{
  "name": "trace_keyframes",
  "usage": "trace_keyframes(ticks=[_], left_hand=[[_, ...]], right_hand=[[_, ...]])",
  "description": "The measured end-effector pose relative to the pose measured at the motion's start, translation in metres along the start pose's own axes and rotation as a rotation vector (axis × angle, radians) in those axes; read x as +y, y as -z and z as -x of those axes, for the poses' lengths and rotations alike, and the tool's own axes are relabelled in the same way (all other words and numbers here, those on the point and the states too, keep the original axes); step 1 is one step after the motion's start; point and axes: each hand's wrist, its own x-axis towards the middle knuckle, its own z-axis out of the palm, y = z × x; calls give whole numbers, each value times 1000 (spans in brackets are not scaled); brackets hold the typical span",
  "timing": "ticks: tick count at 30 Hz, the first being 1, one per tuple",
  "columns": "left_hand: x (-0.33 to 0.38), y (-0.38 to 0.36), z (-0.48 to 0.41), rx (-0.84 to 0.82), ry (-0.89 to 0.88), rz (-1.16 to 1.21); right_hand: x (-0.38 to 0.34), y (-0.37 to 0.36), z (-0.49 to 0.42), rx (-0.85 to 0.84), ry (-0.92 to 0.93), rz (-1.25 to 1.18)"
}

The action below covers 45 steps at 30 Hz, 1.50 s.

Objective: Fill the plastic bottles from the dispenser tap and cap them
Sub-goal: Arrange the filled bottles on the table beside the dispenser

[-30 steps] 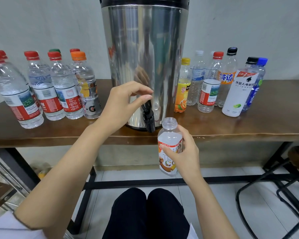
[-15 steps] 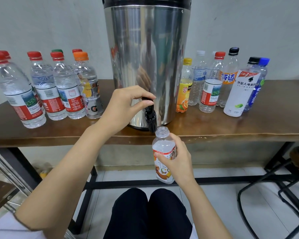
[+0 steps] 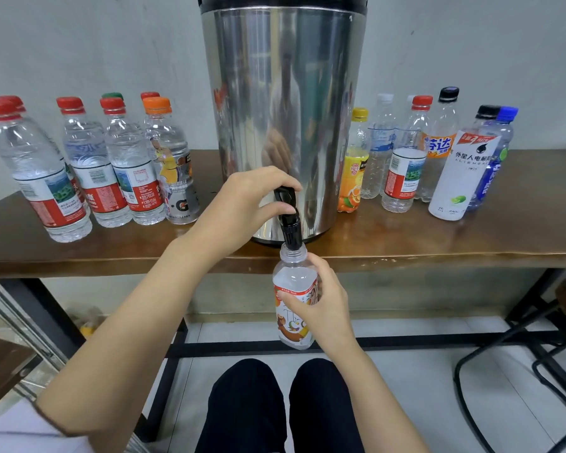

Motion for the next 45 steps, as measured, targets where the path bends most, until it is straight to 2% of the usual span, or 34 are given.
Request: trace_keyframes(ticks=[6,11,16,28,31,36,45], left_hand=[[0,-5,0,12,69,-56],[-8,-17,20,245,-124,-205],[-17,-44,45,420,-188,-196],[-1,-48,57,408,138,88],[-3,-48,58,412,175,138],[-18,-42,58,329,213,285],[-18,-52,60,350,241,274]], right_hand=[[1,-4,-1,26,15,-27],[1,-8,-1,52,44,-33],[-1,-7,-2,85,72,-30],[1,-11,1,85,59,9],[2,-11,1,96,60,30],[3,-11,1,103,52,39],[1,-14,3,123,73,113]])
